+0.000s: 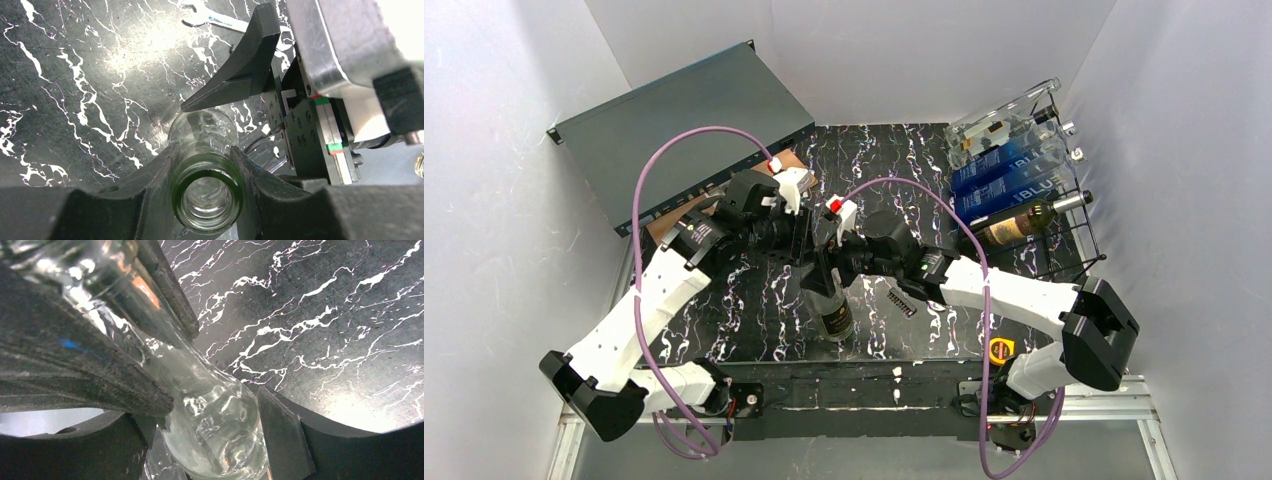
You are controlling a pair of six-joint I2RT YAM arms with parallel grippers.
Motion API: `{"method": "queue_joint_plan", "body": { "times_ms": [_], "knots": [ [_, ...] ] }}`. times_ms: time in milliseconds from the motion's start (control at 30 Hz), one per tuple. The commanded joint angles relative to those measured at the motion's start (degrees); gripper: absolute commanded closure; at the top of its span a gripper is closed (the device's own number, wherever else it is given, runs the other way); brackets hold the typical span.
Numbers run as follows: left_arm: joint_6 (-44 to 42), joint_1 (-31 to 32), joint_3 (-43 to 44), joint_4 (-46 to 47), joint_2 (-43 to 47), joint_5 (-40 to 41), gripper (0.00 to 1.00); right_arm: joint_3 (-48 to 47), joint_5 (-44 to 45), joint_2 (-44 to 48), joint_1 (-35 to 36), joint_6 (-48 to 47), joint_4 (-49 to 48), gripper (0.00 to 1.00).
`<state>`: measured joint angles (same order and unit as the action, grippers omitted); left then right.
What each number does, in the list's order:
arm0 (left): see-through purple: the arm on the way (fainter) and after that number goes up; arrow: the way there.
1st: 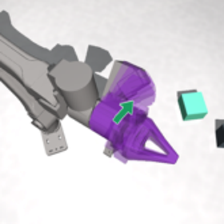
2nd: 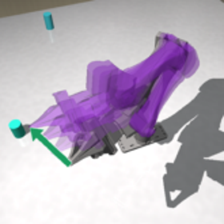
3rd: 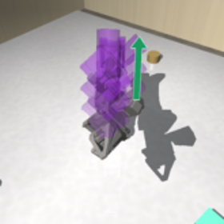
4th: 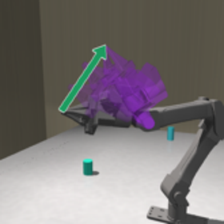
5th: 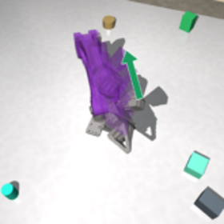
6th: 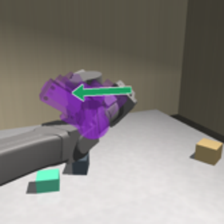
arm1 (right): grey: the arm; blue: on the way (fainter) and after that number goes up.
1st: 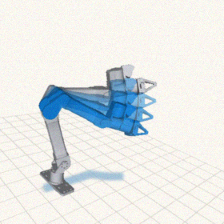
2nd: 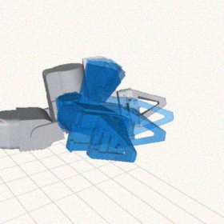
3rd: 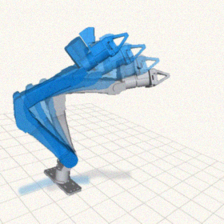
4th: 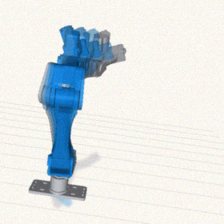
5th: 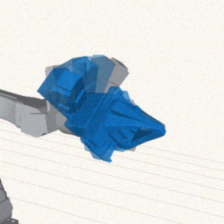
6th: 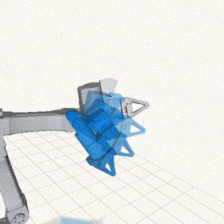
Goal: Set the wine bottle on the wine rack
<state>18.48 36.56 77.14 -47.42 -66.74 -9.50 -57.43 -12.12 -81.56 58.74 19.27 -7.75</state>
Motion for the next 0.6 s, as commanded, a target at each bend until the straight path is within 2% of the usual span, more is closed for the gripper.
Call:
{"method": "queue_joint_plan", "body": {
  "times_ms": [0, 133, 200, 233, 267, 433, 567],
  "knots": [
    [1.9, 0.2, 4.9, 5.7, 1.5, -3.0, 1.00, -0.1, -0.6, -0.4, 0.7, 0.6, -3.6, 0.29],
    [3.0, 0.2, 4.0, 5.4, 1.6, -0.9, 1.00, 0.5, -0.7, -0.7, 0.7, 1.3, -4.6, 0.59],
    [3.3, 0.2, 4.0, 4.9, 1.6, 0.0, 1.00, -0.2, 0.3, -0.7, 0.5, 2.8, -4.4, 0.86],
    [3.4, 0.2, 4.2, 4.6, 1.6, 0.4, 0.97, -0.4, 0.8, -0.6, 0.4, 3.5, -4.8, 0.94],
    [3.4, 0.2, 4.4, 4.4, 1.7, 0.8, 0.91, -0.3, 0.9, -0.6, 0.3, 4.2, -5.4, 0.99],
    [3.3, 0.2, 4.7, 3.4, 2.1, 2.1, 0.71, 0.6, 0.1, -0.9, 0.1, 6.5, -7.4, 0.99],
    [3.1, 0.2, 3.8, 3.4, 2.6, 3.1, 0.61, 2.2, 0.3, -0.7, -0.4, 7.4, -8.9, 0.99]
  ]
}}
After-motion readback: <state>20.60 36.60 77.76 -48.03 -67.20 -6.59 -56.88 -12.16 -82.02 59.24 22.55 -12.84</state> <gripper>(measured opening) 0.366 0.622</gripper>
